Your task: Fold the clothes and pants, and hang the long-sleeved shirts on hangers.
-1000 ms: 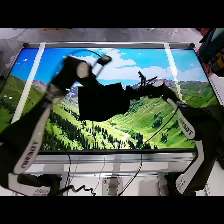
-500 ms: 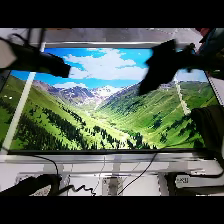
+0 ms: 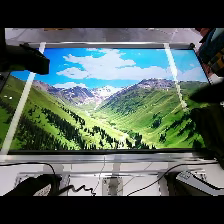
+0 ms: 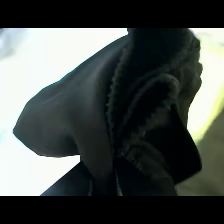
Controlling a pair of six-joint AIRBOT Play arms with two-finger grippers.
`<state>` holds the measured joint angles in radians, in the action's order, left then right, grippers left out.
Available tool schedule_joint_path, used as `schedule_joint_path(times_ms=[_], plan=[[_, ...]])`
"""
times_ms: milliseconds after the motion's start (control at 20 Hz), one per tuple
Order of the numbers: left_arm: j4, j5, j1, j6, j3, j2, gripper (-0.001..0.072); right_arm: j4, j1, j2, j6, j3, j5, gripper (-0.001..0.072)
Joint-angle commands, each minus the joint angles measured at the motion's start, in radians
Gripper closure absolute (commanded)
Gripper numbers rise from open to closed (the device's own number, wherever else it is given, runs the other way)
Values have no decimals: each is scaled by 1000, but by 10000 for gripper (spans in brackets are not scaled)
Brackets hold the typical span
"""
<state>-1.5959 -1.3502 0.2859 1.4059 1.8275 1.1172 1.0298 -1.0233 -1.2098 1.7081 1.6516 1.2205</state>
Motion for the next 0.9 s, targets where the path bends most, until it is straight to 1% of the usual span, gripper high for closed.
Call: schedule_joint_path(times_ms=[0, 150, 250, 350, 400, 450, 500, 550, 700, 750, 800, 850], plan=[[-5, 2, -2, 0, 0, 1, 699, 307, -164, 25, 105, -16, 124, 689], [-5, 2, -1, 0, 0, 10, 699, 507, -226, 23, 144, -62, 272, 689], [-5, 2, -1, 0, 0, 12, 699, 577, -252, 23, 142, -96, 351, 689], [-5, 2, -1, 0, 0, 12, 699, 614, -275, 23, 142, -126, 377, 688], [-5, 2, -1, 0, 0, 12, 699, 620, -282, 23, 142, -135, 374, 651], [-5, 2, -1, 0, 0, 12, 699, 629, -282, 23, 142, -140, 370, 485], [-5, 2, -1, 0, 0, 12, 699, 628, -282, 23, 142, -142, 365, 257], [-5, 2, -1, 0, 0, 12, 699, 626, -282, 23, 141, -141, 367, 194], [-5, 2, -1, 0, 0, 12, 699, 626, -282, 23, 130, -142, 378, 201], [-5, 2, -1, 0, 0, 12, 699, 621, -280, 23, 130, -142, 378, 274], [-5, 2, -1, 0, 0, 12, 699, 608, -278, 23, 131, -142, 377, 410], [-5, 2, -1, 0, 0, 12, 699, 592, -275, 23, 131, -142, 375, 513]])
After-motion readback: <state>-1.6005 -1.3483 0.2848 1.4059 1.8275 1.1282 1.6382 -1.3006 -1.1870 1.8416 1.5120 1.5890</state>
